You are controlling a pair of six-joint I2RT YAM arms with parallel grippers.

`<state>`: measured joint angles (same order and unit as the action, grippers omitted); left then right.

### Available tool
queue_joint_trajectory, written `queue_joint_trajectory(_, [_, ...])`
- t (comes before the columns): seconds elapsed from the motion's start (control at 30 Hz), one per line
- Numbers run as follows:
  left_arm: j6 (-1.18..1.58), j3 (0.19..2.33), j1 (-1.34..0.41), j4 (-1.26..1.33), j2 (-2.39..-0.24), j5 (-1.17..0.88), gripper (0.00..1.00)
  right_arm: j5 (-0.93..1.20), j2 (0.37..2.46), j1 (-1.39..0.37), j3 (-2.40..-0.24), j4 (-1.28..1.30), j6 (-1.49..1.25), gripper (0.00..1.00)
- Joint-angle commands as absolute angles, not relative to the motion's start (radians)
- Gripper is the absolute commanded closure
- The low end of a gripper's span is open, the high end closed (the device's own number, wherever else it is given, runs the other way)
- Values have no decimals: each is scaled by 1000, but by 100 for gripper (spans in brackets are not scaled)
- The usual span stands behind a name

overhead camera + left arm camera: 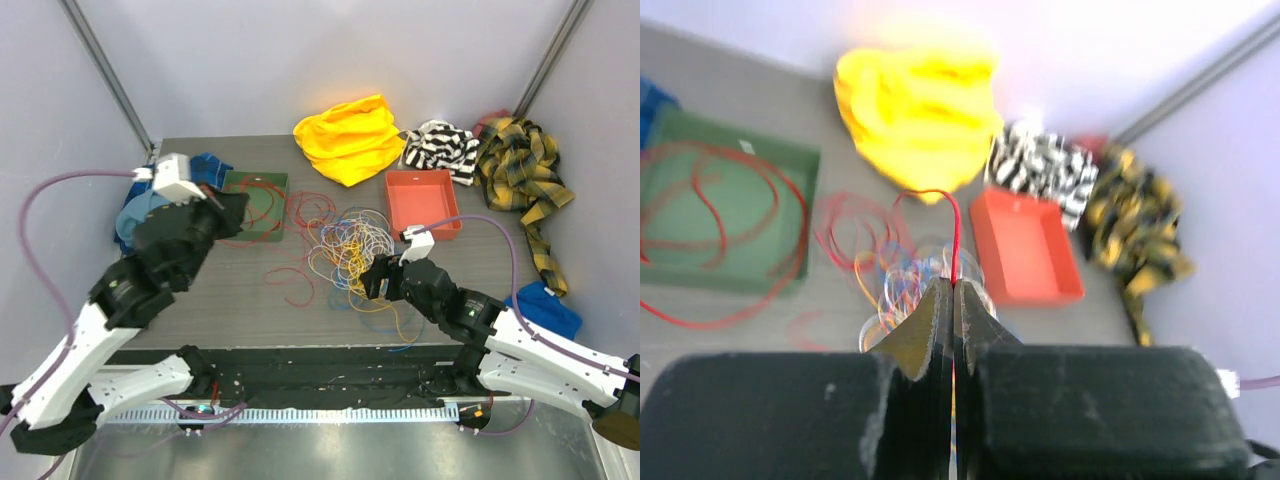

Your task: Untangle the cables

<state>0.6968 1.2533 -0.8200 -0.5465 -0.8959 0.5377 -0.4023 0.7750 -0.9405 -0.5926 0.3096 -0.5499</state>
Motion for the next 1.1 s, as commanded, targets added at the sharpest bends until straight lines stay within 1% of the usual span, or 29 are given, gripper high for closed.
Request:
queue_joint_trajectory(0.0, [562, 1368, -824, -666, -877, 655, 100, -399, 773, -942, -594, 255, -571, 17])
queue_joint_trajectory(0.07, [528, 1414, -824, -661, -880, 681, 100, -396, 769, -942, -591, 250, -577, 17])
queue_joint_trajectory(0.2, [459, 1573, -824, -652, -934, 672, 100, -388, 769, -942, -583, 244, -584, 17])
queue_joint_trajectory(0.47, [315, 1735, -822, -585, -1058, 726, 100, -382, 756, -942, -583, 244, -597, 18])
queue_joint_trajectory(0.57, [229, 1845, -824, -552, -1132, 770, 100, -383, 753, -943, -589, 244, -591, 18])
queue_joint_trajectory(0.6, [204, 1912, -822, -531, -1178, 788, 100, -382, 752, -943, -592, 244, -586, 18])
queue_joint_trajectory(0.7, [100, 2017, -822, -461, -1257, 828, 100, -383, 752, -943, -594, 241, -583, 18])
queue_joint_trajectory(0.9, [-119, 2120, -798, -227, -1368, 902, 100, -373, 750, -942, -598, 235, -566, 18])
queue_joint_trajectory(1.03, [-170, 2213, -750, -120, -1469, 888, 100, -359, 755, -942, -624, 255, -542, 18])
queue_joint_trajectory(1.07, [-167, 2273, -733, -120, -1491, 881, 100, -360, 759, -942, -638, 264, -525, 18])
